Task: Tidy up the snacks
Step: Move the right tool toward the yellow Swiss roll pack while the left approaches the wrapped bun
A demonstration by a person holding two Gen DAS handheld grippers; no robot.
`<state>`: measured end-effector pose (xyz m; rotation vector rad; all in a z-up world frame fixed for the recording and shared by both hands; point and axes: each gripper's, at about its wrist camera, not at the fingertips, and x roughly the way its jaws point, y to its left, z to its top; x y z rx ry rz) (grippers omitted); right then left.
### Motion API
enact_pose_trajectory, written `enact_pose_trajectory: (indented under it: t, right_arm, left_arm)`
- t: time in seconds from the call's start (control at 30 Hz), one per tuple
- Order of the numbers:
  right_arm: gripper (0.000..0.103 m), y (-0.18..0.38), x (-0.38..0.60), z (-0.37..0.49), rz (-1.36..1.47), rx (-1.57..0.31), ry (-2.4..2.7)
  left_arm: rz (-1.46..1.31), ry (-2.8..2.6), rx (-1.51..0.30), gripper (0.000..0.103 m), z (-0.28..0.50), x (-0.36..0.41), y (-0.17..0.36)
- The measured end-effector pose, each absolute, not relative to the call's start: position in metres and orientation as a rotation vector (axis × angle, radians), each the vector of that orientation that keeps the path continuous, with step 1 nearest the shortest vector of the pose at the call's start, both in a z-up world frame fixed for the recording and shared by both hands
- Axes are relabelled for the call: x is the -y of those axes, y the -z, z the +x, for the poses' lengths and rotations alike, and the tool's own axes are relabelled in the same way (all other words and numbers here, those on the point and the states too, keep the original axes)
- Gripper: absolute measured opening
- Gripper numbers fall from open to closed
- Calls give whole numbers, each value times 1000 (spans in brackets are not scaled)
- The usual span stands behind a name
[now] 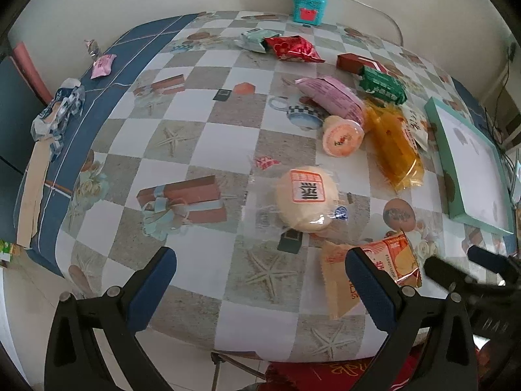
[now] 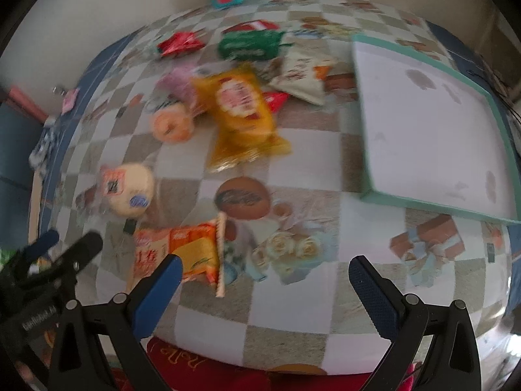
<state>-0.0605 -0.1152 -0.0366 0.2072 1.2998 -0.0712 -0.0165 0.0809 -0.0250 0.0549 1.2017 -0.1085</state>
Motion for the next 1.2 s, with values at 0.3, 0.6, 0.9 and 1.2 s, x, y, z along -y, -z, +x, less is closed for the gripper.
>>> enact_pose_trajectory:
  t: [0.3,0.6,0.9,1.2]
  right_arm:
    - [103,46,91,-58,180,-1336,-6]
    - [103,58,70,-50,132,-1367,-33]
    - [103,65,64,-37,136,-1362,-13]
    - [103,72,93,-23,182,-1350,145]
  left_arm:
    - [6,72,-1213,103,-13,-99,25]
    - [-9,73,-1224,103,-10,-103,31]
    - [-11,68,-1238,103,-7,-103,38]
    - [-28,56,-1238,103,-5,-103,39]
